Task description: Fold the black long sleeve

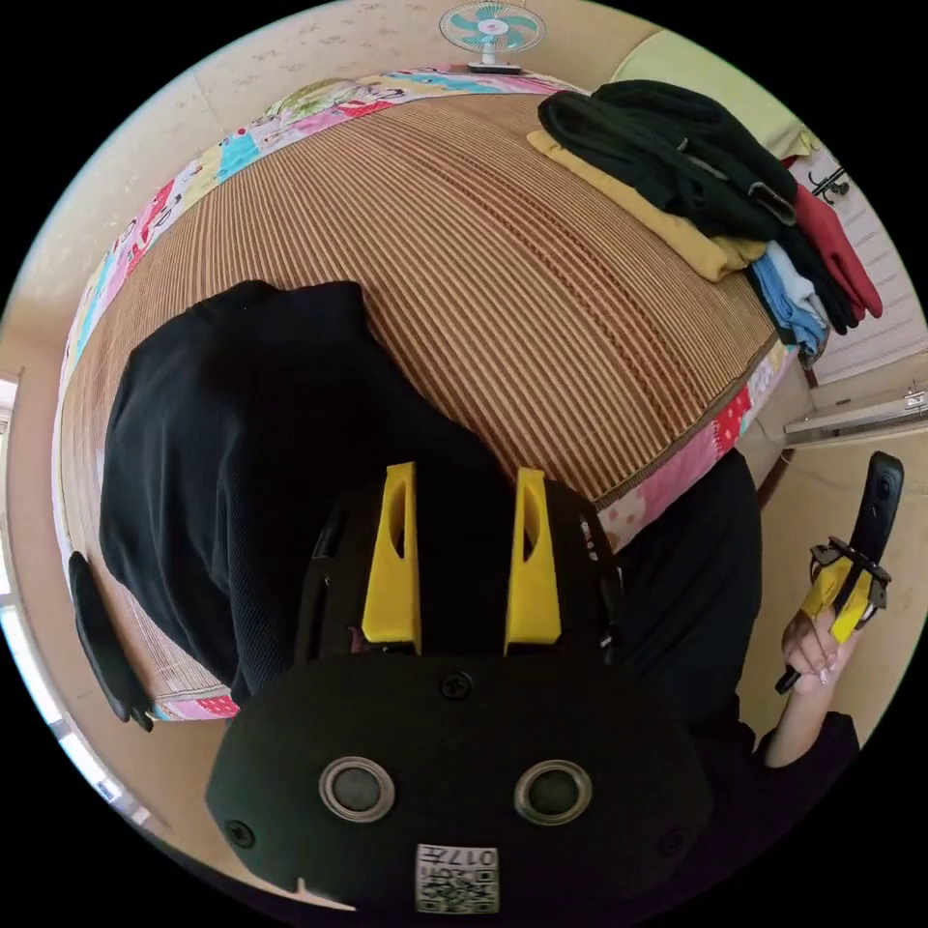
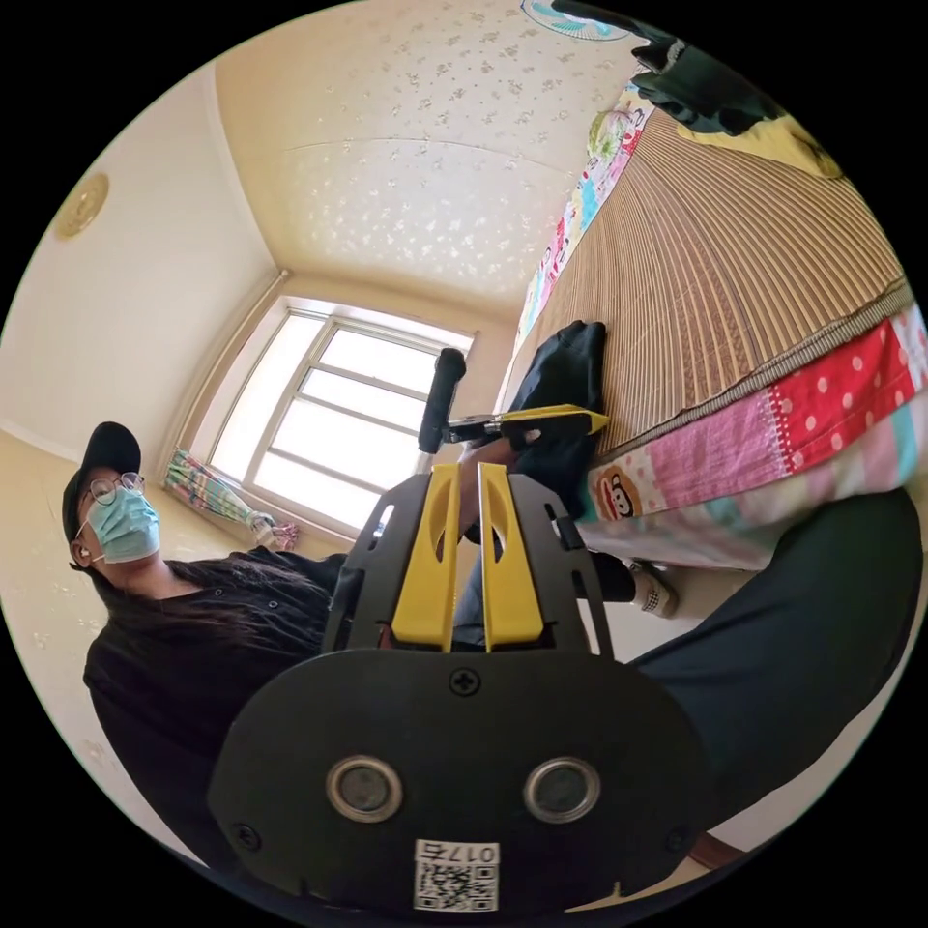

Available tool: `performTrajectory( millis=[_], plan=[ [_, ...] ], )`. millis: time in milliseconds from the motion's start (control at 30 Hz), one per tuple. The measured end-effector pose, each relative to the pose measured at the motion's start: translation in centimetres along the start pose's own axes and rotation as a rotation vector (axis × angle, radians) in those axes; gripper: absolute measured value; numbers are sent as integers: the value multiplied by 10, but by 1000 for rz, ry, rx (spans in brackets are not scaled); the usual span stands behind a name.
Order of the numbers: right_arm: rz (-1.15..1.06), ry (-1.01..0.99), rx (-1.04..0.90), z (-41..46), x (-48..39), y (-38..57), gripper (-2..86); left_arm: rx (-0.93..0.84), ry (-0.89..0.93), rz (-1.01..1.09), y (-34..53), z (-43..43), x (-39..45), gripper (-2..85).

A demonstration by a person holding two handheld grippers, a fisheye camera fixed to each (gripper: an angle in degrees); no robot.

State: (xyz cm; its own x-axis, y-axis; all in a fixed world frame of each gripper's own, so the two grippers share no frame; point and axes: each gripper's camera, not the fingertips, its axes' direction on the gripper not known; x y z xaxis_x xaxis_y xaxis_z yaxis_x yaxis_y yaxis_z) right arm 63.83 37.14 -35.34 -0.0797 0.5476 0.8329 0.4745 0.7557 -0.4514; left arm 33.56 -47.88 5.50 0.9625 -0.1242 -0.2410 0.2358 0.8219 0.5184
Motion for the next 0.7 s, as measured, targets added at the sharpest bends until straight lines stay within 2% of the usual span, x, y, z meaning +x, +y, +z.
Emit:
performTrajectory(
  millis=[67, 133, 167, 200, 233, 433, 567, 700],
  plan=[
    [0, 21, 0, -3, 7, 15, 31, 67, 122, -52, 26, -23, -16, 39],
    [5, 42, 2, -6, 15, 28, 35, 199, 517, -69, 65, -73, -57, 32],
    [-3, 48, 2, -8, 20, 34, 39, 262, 626, -60, 78, -92, -69, 32],
    [-22, 55, 3, -8, 23, 38, 44, 411, 805, -16, 106, -134, -91, 32],
    [-34, 62, 3, -7, 23, 40, 48, 539, 894, 37, 135, -179, -111, 32],
    [-238, 274, -44, 40, 9, 34, 134, 977, 1048, 316, 250, -370, -165, 32],
    [-467, 294, 2, 83, -21, 29, 153, 1083, 1098, 435, 287, -436, -175, 32],
    [-631, 266, -207, 164, -33, 28, 169, 1087, 1159, 502, 289, -478, -171, 33]
  ],
)
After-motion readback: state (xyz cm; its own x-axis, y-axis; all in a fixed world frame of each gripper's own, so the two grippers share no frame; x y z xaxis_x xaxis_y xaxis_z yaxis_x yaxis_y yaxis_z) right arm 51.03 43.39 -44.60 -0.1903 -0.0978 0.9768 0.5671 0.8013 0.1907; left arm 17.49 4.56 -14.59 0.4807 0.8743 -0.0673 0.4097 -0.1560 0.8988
